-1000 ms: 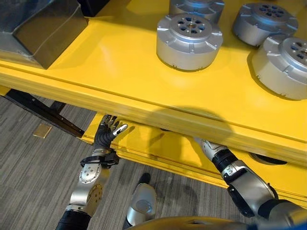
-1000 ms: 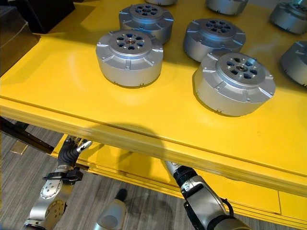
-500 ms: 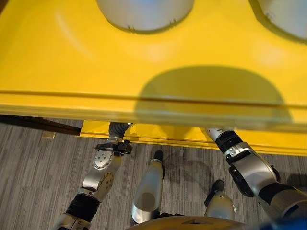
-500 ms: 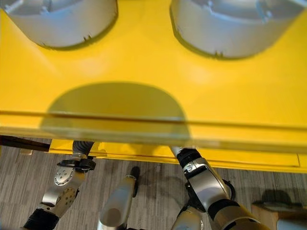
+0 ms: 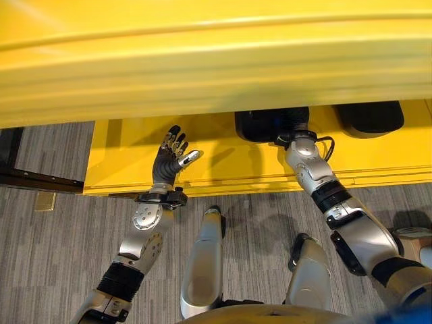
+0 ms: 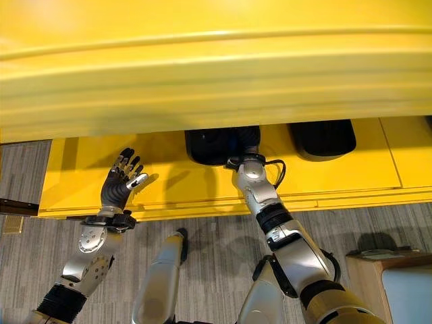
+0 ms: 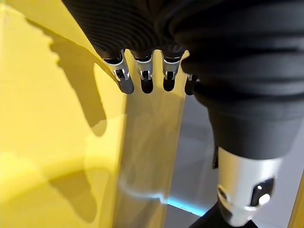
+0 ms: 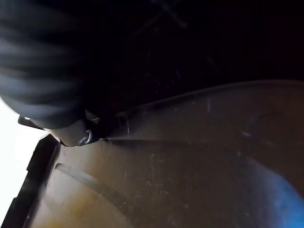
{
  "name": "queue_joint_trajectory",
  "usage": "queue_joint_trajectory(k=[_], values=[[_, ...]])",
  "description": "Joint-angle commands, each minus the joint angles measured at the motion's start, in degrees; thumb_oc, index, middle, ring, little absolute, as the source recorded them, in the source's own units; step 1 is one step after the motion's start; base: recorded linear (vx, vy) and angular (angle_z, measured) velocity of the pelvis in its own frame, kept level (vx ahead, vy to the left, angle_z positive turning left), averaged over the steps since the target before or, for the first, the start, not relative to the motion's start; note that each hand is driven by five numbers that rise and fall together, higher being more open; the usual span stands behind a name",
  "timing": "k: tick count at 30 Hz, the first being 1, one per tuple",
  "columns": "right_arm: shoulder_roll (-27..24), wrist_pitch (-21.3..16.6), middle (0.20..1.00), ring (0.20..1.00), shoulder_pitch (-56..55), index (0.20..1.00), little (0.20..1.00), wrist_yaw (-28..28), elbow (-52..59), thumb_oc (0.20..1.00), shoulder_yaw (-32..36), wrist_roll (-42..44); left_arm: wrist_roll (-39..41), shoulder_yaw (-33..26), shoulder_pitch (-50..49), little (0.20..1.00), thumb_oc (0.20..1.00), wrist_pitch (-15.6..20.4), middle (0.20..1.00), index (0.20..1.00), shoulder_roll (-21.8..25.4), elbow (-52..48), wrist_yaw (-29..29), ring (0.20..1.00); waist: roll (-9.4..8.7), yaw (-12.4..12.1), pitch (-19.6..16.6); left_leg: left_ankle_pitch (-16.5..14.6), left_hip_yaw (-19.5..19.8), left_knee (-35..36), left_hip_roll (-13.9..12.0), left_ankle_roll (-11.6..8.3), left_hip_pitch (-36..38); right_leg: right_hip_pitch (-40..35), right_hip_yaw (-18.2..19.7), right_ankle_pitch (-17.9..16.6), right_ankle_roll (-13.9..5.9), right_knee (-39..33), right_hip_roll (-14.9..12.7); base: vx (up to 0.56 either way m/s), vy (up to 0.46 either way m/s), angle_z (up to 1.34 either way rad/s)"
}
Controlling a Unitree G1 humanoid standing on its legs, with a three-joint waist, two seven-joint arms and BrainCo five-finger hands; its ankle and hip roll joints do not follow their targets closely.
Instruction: Move parts from the plastic box to the shelf.
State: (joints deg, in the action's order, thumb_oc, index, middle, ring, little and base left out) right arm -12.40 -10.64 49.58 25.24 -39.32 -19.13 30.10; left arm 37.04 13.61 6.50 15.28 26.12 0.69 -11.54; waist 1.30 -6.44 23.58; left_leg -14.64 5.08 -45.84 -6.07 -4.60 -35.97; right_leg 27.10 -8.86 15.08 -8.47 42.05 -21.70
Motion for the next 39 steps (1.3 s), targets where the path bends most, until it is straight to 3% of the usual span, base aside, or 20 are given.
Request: queue_joint_trajectory(k=[1, 9, 10, 19, 31, 39], values=[[-0.1, -4.2, 0.2, 0.2, 7.2, 0.2, 0.2, 1.0, 0.3, 0.2, 2.1, -1.4, 0.6, 1.8, -0.4, 1.0, 1.0, 1.8, 1.0, 1.0, 1.8, -3.8, 0.2, 1.0, -1.14, -1.0, -3.7, 1.3, 2.9, 1.1, -1.5, 0.19, -1.0, 2.9, 2.2, -1.6, 2.48, 3.0, 0.9, -0.05, -0.02, 0.06], [-4.1, -4.1, 0.2, 0.2, 17.3, 0.2, 0.2, 2.7, -5.8, 0.2, 1.5, -1.6, 1.9, 4.2, 1.4, 1.0, 1.0, 2.3, 1.0, 1.0, 3.1, -4.7, 0.4, 1.0, -1.08, -1.6, -3.8, 1.0, 3.7, -2.7, -0.8, 0.37, -7.3, 9.4, 3.2, -0.2, 3.34, 7.3, 1.0, -0.03, -0.01, 0.02], [-5.0, -3.6, 0.2, 0.2, 19.8, 0.2, 0.2, 2.7, -7.5, 0.2, -0.2, -2.6, 2.0, 4.9, 2.2, 1.0, 1.0, 2.3, 1.0, 1.0, 3.1, -4.5, 0.2, 1.0, -1.04, -1.9, -3.7, -1.1, 3.8, -4.8, -0.8, 0.29, -8.8, 11.1, 3.7, 1.9, 3.07, 9.4, 1.0, 0.05, -0.018, 0.03], [-6.1, -2.8, 0.2, 0.2, 23.5, 0.2, 0.2, 1.9, -9.5, 0.2, -4.0, -4.5, 2.1, 5.8, 4.8, 1.0, 1.0, 3.0, 1.0, 1.0, 2.4, -4.2, -0.9, 1.0, -1.29, -2.0, -3.0, -1.3, 3.9, -7.3, -0.2, 0.44, -13.2, 15.8, 4.8, 2.9, 3.64, 12.3, 0.7, 0.0, -0.003, 0.0], [-5.5, -2.3, 0.2, 0.2, 22.7, 0.2, 0.2, 2.1, -10.5, 0.2, -5.9, -6.5, 1.4, 5.6, 6.9, 1.0, 1.0, 3.5, 1.0, 1.0, 0.9, -3.6, -3.2, 1.0, -1.53, -1.2, -2.2, -1.8, 3.6, -10.1, 0.0, 0.66, -18.2, 21.2, 6.1, 3.7, 4.5, 15.2, 1.1, 0.0, 0.0, 0.0], [-4.6, -2.9, 0.2, 0.2, 16.0, 0.2, 0.2, 2.5, -5.1, 0.2, -4.5, -7.5, 0.5, 4.8, 7.1, 1.0, 1.0, 3.6, 1.0, 1.0, -0.3, -3.1, -4.5, 1.0, -1.72, 0.0, -2.1, -2.0, 3.3, -10.4, -0.4, 0.63, -19.5, 23.1, 6.5, 3.8, 4.64, 15.8, 1.2, 0.0, -0.001, -0.02]])
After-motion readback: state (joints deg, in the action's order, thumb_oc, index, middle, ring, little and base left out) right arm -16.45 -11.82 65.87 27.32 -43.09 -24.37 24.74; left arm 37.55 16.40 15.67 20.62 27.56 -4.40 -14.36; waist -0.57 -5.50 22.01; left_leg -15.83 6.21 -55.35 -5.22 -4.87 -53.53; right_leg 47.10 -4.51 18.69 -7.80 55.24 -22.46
